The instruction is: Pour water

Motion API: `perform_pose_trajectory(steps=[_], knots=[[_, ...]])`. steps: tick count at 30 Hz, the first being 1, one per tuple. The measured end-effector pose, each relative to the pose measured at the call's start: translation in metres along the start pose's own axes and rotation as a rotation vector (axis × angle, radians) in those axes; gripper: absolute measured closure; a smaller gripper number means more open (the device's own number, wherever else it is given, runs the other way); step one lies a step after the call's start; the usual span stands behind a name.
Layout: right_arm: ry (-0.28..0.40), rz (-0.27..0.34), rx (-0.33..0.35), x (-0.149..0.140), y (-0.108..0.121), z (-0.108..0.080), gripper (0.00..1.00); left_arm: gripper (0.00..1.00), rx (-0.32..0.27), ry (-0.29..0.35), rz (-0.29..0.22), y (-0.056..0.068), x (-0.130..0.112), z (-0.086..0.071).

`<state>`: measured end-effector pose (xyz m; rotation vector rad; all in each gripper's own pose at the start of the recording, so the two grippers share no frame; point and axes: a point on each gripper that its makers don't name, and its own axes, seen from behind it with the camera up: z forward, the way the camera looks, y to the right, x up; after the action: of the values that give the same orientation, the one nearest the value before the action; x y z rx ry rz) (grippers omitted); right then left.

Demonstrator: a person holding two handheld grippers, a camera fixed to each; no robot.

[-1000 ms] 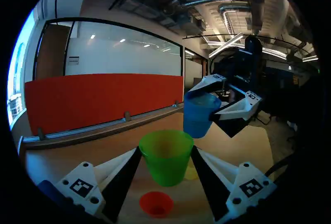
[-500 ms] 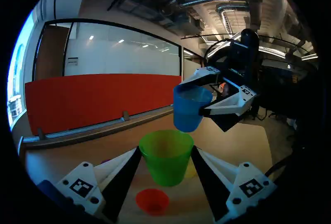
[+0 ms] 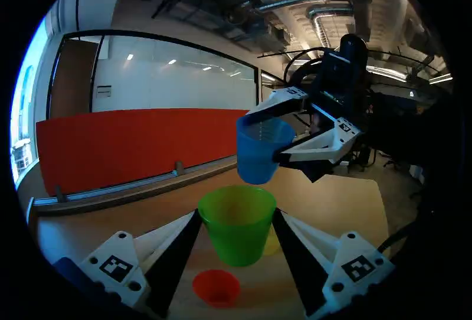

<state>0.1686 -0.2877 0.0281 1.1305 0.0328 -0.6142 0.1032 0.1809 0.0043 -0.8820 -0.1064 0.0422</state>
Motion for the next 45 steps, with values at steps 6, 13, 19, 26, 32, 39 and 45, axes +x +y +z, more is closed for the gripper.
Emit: perform_pose_trajectory(steps=[6,13,19,26,32,39,45], knots=[[-0.004,-0.030,0.008,0.004,0.000,0.003,0.08,0.13,0.005,0.005,-0.003,-0.001,0.002,-0.002],[-0.011,-0.063,0.011,0.007,0.003,0.008,0.08,0.13,0.005,0.006,0.000,0.000,0.003,-0.005],[-0.012,-0.084,0.013,0.009,0.003,0.011,0.08,0.13,0.005,0.007,0.000,0.001,0.003,-0.006],[-0.012,-0.105,0.013,0.012,0.003,0.014,0.08,0.13,0.006,0.012,0.000,0.001,0.004,-0.007],[-0.009,-0.110,0.014,0.014,0.003,0.017,0.08,0.13,0.005,0.017,-0.004,0.001,0.004,-0.006],[-0.008,-0.118,0.015,0.016,0.003,0.020,0.08,0.14,0.005,0.024,-0.001,0.003,0.004,-0.007],[-0.005,-0.128,0.019,0.019,0.003,0.022,0.08,0.14,0.004,0.034,0.003,0.004,0.007,-0.008]])
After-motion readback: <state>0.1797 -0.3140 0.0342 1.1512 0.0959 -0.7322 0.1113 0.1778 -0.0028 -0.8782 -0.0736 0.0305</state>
